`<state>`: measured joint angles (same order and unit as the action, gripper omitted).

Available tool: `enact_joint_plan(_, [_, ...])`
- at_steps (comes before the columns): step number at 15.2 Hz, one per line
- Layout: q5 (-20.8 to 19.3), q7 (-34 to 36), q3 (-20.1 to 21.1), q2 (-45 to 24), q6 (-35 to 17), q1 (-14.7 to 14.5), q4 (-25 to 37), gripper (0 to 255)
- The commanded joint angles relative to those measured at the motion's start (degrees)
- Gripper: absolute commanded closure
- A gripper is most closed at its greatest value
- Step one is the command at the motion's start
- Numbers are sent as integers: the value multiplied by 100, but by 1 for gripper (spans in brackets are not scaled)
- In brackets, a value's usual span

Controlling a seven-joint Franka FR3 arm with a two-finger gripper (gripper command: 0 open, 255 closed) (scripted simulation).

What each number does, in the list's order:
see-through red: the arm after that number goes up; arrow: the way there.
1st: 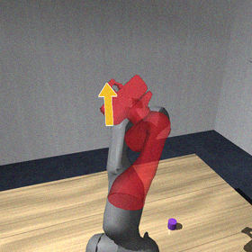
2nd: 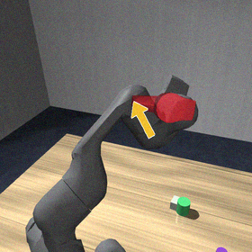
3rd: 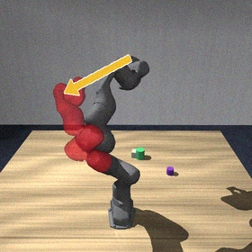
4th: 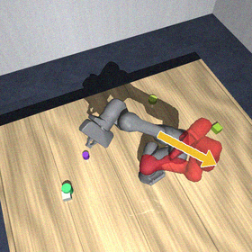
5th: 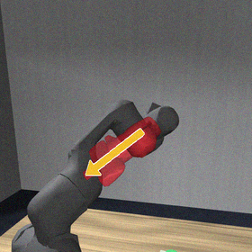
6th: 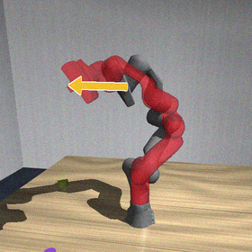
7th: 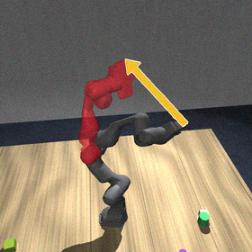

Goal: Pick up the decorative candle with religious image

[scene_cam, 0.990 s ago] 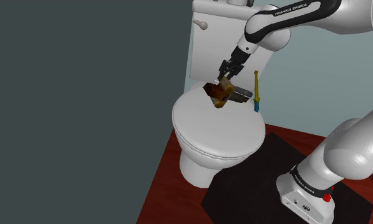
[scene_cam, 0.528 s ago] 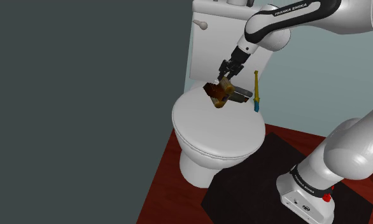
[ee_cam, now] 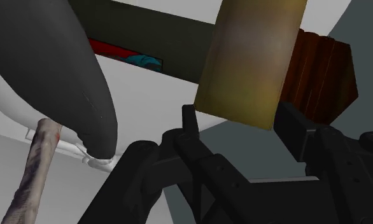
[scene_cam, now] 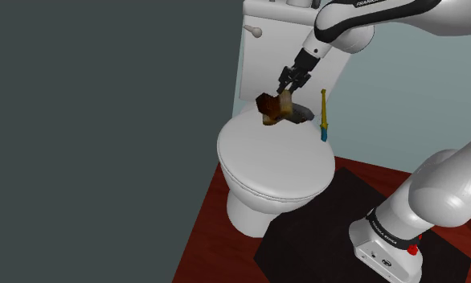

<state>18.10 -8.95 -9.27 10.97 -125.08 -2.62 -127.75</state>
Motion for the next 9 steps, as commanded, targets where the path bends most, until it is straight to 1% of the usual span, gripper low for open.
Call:
enact_joint_plan(1, [-42, 60, 4, 57, 150, 8, 109, 255])
enact_joint_plan(7, [-142, 217, 10, 166, 586, 27, 457, 255])
enact_joint_plan(9, [-144, 221, 11, 169, 597, 27, 466, 255])
